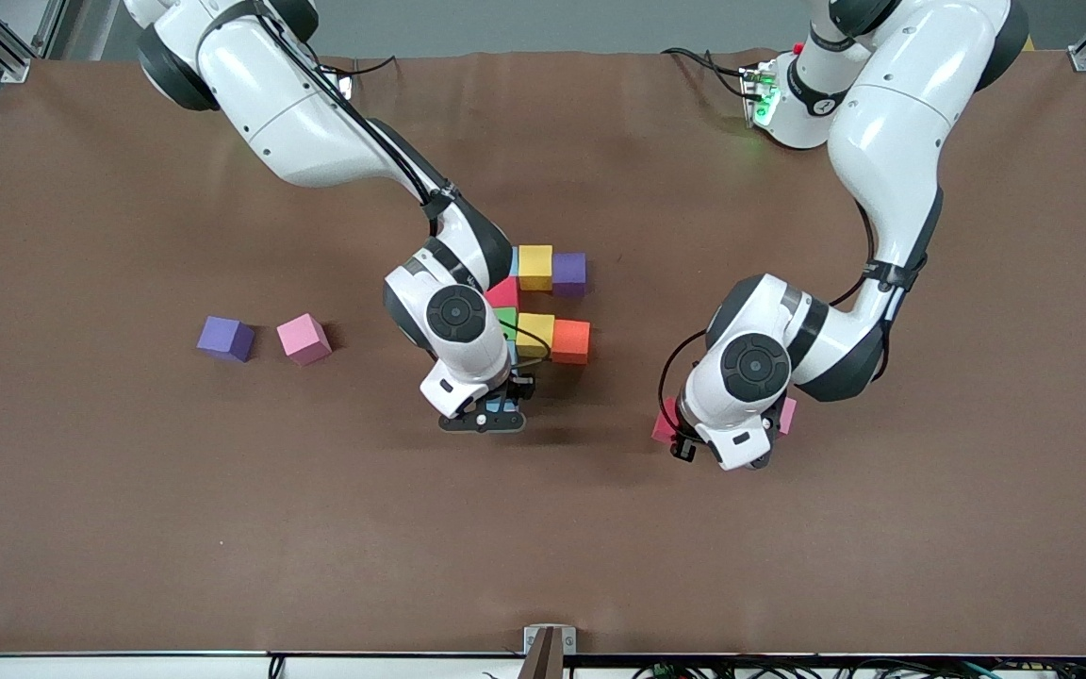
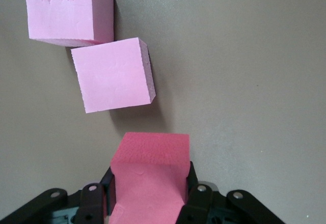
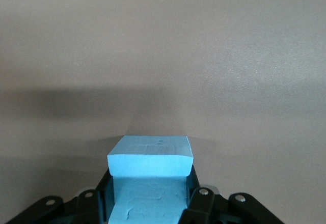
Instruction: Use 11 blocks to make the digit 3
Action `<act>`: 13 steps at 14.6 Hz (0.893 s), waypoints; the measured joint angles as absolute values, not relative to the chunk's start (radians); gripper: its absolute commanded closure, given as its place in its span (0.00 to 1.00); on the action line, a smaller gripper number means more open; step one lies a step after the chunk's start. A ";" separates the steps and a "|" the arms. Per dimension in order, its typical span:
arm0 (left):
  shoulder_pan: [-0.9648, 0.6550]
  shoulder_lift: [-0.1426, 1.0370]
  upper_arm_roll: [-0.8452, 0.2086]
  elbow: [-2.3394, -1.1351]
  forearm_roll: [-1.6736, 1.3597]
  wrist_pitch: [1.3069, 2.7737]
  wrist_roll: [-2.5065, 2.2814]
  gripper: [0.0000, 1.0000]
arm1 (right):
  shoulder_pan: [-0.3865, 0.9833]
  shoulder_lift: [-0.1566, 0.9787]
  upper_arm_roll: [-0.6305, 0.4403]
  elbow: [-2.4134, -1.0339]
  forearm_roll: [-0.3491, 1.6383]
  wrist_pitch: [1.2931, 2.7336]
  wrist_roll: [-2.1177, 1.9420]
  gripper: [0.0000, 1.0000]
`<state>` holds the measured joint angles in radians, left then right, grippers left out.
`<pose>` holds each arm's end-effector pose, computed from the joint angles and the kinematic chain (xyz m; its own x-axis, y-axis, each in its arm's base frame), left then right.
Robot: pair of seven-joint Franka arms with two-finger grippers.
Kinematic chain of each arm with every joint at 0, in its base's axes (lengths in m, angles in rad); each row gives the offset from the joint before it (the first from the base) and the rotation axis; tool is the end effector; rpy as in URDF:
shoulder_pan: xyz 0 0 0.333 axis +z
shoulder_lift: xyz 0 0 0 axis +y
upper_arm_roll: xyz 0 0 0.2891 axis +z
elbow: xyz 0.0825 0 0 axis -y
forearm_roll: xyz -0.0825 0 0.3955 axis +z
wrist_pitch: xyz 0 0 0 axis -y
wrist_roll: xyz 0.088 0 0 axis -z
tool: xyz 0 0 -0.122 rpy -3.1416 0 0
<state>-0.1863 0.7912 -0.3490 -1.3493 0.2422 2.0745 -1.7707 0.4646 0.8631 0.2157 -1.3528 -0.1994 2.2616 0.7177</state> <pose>0.6531 -0.3159 0.2296 0.3523 0.9353 -0.0322 0.9353 -0.3531 -0.0243 0.5937 0.4332 0.1785 0.9988 0.0047 0.0492 0.0070 -0.9989 -0.0455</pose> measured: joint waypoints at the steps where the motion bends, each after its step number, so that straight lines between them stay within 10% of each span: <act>1: -0.186 0.791 -0.349 -1.349 0.242 2.075 -1.771 0.70 | 0.465 0.863 0.216 -1.353 -0.199 2.262 0.718 0.98; 13: -0.187 0.791 -0.349 -1.350 0.242 2.075 -1.771 0.70 | 0.465 0.862 0.215 -1.353 -0.199 2.249 0.721 0.98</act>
<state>-0.1867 0.7913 -0.3492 -1.3500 0.2422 2.0745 -1.7707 0.4645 0.8617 0.2152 -1.3528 -0.1994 2.2491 0.7209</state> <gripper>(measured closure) 0.471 0.436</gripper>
